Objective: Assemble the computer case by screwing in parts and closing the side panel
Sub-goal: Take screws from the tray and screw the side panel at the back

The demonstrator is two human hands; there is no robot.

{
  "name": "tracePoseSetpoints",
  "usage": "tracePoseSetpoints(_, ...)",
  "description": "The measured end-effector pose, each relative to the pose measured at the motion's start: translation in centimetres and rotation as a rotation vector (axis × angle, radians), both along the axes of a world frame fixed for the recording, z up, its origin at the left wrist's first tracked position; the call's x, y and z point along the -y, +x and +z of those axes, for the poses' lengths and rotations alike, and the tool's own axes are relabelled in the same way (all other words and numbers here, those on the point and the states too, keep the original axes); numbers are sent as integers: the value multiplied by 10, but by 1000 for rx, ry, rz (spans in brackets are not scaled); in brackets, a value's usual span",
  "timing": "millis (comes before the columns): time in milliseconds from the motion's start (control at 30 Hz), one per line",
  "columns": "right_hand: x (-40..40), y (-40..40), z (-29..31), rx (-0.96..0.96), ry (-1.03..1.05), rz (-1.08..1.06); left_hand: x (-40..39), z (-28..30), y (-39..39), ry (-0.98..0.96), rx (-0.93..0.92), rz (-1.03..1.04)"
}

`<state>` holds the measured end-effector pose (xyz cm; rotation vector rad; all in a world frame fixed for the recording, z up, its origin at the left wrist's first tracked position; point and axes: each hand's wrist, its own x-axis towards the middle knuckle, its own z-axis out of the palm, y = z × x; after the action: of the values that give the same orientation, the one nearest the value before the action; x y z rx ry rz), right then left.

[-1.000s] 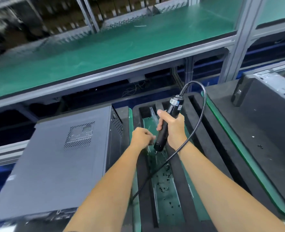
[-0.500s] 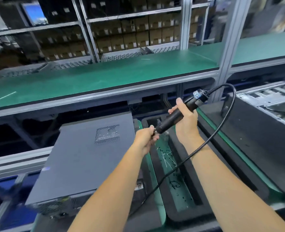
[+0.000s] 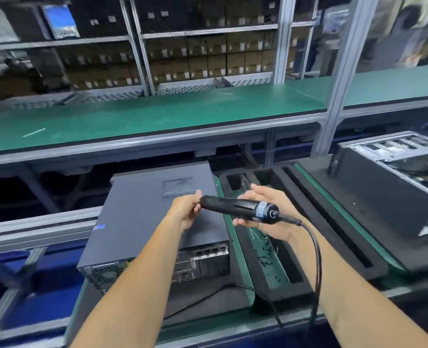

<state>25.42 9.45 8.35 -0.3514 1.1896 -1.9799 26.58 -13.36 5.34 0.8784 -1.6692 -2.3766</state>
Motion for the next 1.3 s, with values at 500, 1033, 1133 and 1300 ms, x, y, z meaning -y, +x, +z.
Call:
tracePoseSetpoints(500, 38, 115, -59, -135, 415, 113, -6, -14, 79, -332, -25, -10)
tracePoseSetpoints(1033, 138, 165, -54, -204, 434, 84, 110, -13, 135, -498, -124, -147)
tracePoseSetpoints(1133, 144, 169, -58, -200, 433, 85, 115, -15, 140, -569, -105, -168)
tracePoseSetpoints(1300, 141, 167, -64, -198, 432, 102, 111, -18, 143, -614, -89, -163)
